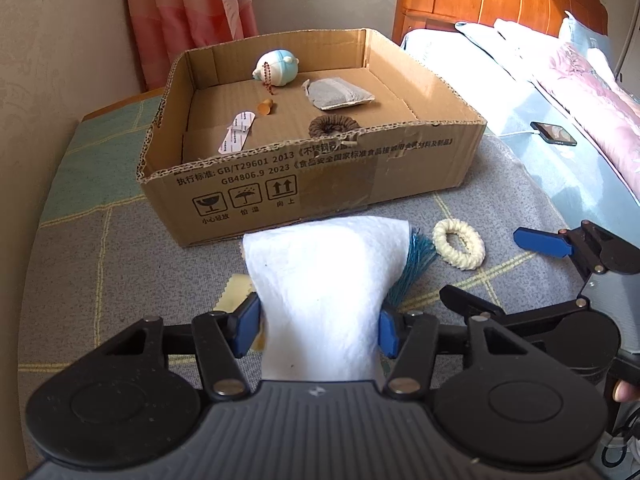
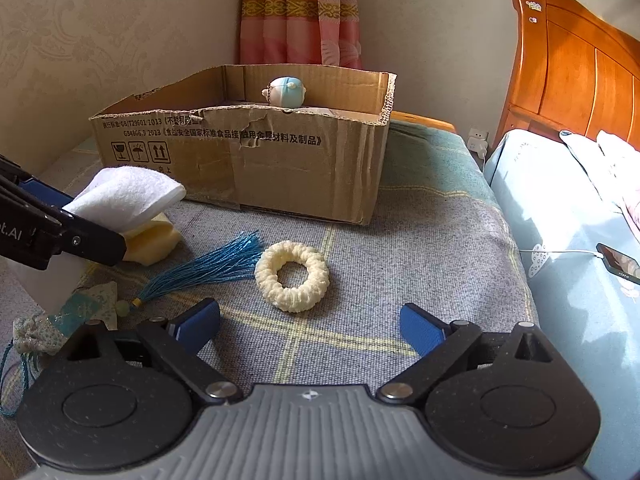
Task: Organize soft objects
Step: 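Close left gripper on white towel while right gripper closes on cream ring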
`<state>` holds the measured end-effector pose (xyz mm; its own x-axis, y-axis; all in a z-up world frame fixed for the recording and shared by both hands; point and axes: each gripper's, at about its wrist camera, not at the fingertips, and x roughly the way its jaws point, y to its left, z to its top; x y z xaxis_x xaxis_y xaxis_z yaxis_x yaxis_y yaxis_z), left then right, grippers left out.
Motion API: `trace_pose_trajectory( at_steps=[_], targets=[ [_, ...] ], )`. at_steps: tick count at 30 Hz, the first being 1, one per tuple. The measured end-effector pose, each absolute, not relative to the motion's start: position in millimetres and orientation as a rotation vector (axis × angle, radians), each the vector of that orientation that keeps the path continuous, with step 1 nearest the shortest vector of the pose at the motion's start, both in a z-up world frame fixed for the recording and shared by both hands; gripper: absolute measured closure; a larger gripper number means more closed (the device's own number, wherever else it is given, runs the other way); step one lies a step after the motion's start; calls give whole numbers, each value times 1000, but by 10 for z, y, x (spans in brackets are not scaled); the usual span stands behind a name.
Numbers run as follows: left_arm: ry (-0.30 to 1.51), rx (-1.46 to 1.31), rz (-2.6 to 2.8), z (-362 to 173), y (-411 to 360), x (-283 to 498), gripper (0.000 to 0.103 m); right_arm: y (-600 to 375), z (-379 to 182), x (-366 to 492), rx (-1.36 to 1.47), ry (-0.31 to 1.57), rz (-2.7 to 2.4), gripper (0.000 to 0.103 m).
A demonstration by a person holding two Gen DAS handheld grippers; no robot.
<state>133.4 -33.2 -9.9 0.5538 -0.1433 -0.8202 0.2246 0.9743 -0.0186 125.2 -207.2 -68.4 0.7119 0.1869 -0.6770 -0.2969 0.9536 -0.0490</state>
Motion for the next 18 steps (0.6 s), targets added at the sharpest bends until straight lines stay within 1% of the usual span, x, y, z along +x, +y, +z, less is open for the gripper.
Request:
trace_pose_trajectory(
  at_steps=[1,8,10,13,16,18],
  targets=[
    [960,89,-219,-100,-316,1337,52,-2070,-679,1267,-160,725,268,12],
    [960,74,-235,-71,-249,1371,52,-2018,-650,1375,-155,714,289,34],
    [959,82,-236,-58,-242,1378,53,-1994,-639,1380,-156,711,301,48],
    [962,91,-247,-27,-231,1376,54,-1974,-627,1379,-162,708,305,60],
    [961,104,-258,25,-219,1373,54,-1978,-613,1371,-165,710,304,67],
    [961,102,-269,88,-193,1370,54,-2008,-586,1366,-158,713,304,69]
  ],
)
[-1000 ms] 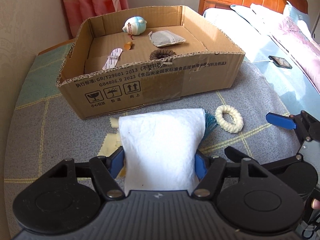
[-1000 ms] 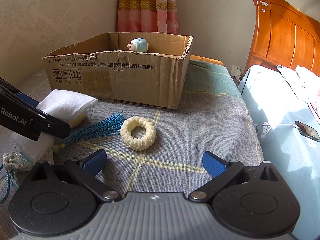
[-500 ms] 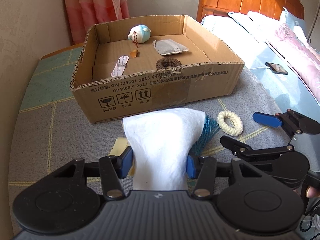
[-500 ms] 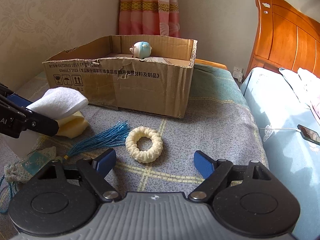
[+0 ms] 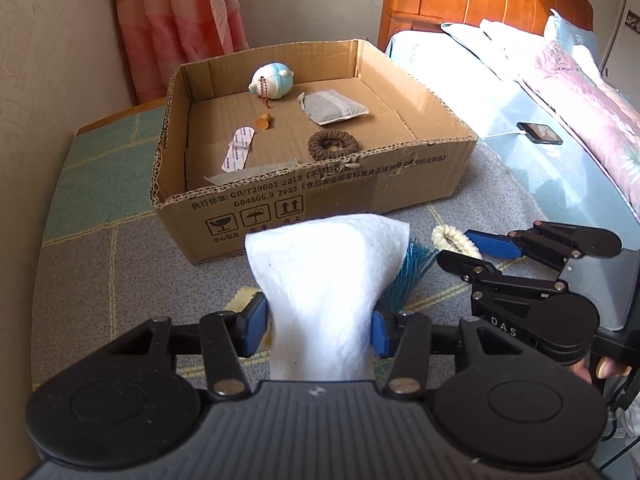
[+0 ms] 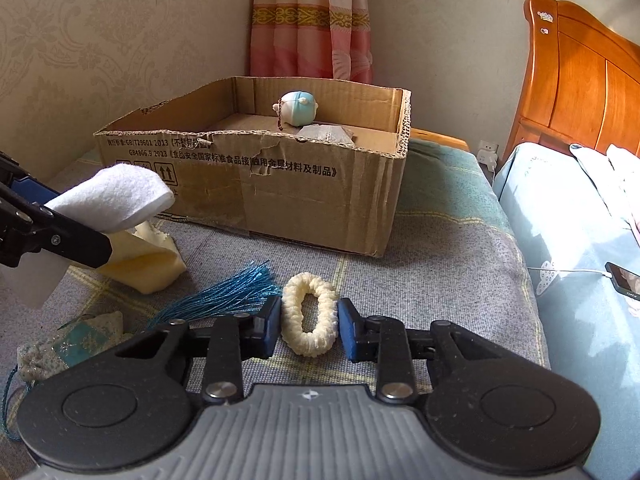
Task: Organize soft objects
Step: 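Close left gripper on white towel while right gripper closes on cream ring, then lift white towel with left gripper while right gripper holds cream ring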
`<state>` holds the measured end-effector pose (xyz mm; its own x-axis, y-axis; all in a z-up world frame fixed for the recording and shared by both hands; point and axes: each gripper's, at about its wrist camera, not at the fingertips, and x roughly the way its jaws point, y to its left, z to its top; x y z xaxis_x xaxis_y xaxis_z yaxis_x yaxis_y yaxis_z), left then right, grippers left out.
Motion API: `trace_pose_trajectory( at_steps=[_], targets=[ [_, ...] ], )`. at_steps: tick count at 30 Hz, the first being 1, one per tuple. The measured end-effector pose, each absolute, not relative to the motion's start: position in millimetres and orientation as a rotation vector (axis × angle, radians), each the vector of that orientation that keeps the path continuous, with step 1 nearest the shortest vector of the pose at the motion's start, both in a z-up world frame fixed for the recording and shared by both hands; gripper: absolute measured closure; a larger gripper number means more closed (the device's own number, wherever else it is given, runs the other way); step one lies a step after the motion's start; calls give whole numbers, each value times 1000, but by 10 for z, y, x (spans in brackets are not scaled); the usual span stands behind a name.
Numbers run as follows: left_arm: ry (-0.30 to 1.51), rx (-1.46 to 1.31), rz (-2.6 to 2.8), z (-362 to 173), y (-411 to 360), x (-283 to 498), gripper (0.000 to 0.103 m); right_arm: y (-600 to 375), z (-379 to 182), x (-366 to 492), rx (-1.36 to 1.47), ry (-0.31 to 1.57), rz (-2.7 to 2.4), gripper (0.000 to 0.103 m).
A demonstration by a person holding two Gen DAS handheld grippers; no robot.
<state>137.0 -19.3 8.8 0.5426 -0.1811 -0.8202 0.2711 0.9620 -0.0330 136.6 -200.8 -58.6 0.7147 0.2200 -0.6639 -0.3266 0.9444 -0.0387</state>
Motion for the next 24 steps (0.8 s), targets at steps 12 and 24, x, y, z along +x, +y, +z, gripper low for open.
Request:
trace_pose_trajectory(
  at_steps=[12,24],
  targets=[
    [982,75,-299,436,-87,1394,53,-2182,-354,1264,-129,657,297,69],
    [955,59,-294,604,-52,1358,47,-2157,-283,1203,-128,633,308,69]
  ],
)
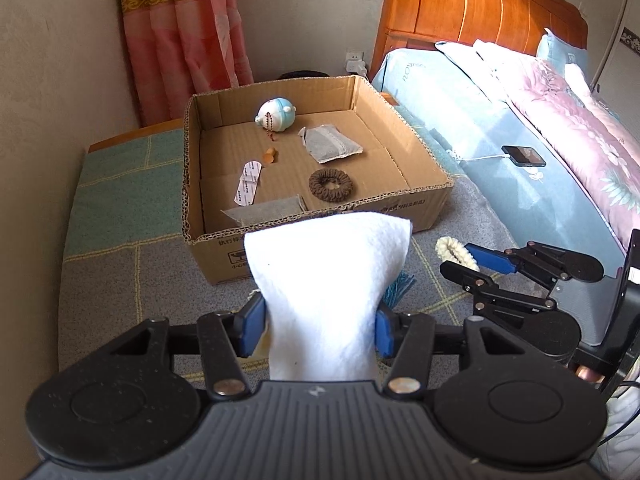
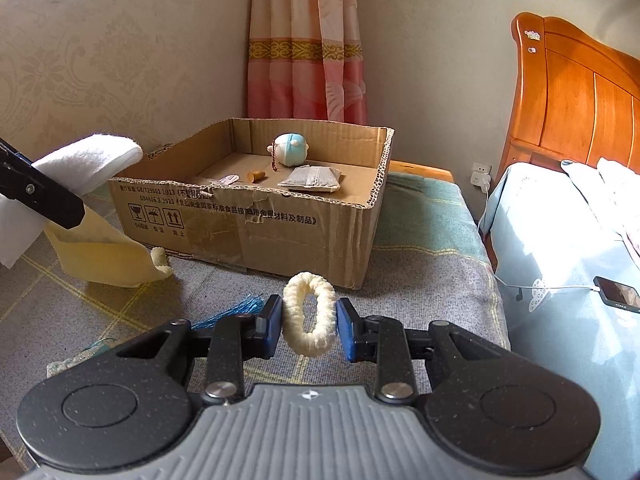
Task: Organize soft objects
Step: 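Lift white towel with left gripper while right gripper holds cream ring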
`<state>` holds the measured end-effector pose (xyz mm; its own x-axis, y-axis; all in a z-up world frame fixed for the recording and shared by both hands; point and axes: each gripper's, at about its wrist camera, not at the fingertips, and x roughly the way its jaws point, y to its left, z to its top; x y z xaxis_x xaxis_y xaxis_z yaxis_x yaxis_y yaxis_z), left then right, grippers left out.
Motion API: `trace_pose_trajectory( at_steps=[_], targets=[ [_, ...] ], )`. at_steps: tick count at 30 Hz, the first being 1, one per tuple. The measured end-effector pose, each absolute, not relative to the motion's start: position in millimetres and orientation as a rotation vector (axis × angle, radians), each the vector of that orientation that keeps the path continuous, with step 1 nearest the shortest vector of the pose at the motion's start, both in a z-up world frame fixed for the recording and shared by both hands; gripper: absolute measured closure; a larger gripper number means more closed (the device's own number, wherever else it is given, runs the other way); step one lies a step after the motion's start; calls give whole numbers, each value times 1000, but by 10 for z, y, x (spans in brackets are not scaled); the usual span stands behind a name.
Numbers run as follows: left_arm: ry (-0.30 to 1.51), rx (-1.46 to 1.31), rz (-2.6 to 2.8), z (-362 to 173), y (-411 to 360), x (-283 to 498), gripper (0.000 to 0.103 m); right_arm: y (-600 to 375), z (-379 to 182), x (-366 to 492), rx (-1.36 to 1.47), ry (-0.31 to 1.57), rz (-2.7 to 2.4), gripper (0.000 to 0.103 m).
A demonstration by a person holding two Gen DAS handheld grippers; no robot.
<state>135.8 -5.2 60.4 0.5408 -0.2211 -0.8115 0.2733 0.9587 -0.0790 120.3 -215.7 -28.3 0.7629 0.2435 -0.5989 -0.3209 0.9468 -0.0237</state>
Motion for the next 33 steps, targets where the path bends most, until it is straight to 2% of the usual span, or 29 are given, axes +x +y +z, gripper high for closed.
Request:
trace_pose_trajectory(
  at_steps=[3,15,19,22,30,33],
  targets=[
    [944,68,-286,618,-49,1350,44,-2156,-278,1187,-128,632,309,69],
    [949,195,-295,163,-285,1204,44,-2131,-310,1169,-145,659,307,69],
    [948,255,-335,-43,-414,1151,32,-2109,-325,1161,-153,666,305,69],
    [963,276,-343,-170,-467,1159,27,-2103,-324,1149,-159,669,304,69],
    [927,334,-313,-255,-521,1209,20,-2128,-311,1169,-160,667,295,69],
    [923,338,-318,-271,-537,1264,20,-2134,-316,1168,-156,665,298,69]
  ],
)
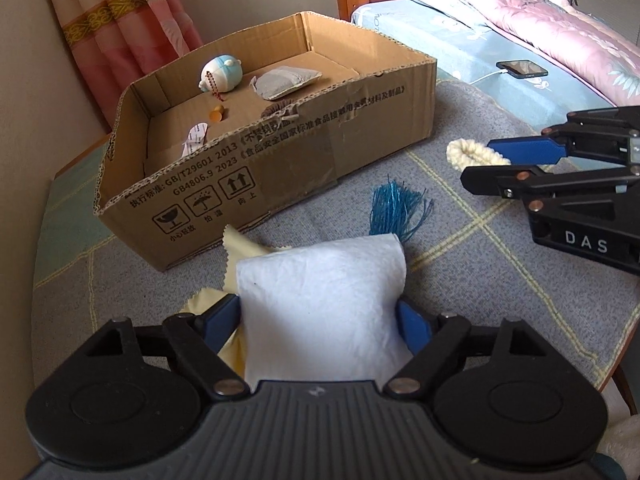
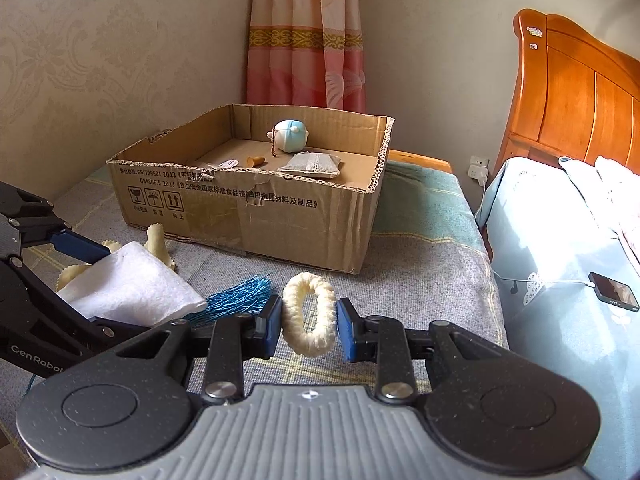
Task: Organize soft objects
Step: 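Lift white towel with left gripper while right gripper holds cream ring, then carry white towel into box with left gripper while right gripper holds cream ring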
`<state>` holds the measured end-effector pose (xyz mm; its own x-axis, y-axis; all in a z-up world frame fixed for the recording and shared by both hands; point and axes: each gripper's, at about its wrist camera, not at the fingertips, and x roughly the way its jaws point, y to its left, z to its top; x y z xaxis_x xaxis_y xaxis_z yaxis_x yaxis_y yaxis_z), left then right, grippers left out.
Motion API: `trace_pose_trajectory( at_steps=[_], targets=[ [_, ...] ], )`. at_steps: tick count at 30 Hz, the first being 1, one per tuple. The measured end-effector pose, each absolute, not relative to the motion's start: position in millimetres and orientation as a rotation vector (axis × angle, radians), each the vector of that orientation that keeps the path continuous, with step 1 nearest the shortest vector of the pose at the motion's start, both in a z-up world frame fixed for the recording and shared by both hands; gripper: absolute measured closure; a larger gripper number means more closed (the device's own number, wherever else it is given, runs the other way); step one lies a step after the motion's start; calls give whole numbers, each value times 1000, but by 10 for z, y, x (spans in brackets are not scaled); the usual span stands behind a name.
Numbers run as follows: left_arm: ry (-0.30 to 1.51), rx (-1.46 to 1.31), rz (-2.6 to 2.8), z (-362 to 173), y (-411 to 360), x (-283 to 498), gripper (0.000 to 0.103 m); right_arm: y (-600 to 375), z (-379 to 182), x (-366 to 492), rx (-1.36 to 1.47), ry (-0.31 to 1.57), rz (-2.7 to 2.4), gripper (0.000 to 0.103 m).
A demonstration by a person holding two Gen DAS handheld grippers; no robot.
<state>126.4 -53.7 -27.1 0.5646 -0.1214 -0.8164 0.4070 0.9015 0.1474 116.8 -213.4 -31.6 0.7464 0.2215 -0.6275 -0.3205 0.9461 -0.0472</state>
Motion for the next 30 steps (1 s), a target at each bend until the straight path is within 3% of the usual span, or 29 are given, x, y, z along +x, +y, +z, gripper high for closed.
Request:
trace_pose_trajectory(
  at_steps=[11,16,30],
  targets=[
    [941,390,-335,-324,-634,1391,23,-2168,-328,1188,-141,668,299,69],
    [925,390,-360,-193,-618,1317,48,-2191,-325,1192,-137,667,298,69],
    [865,324,-366,287,-450,1203,49,-2150,-189,1077,-137,634,317,69]
  ],
)
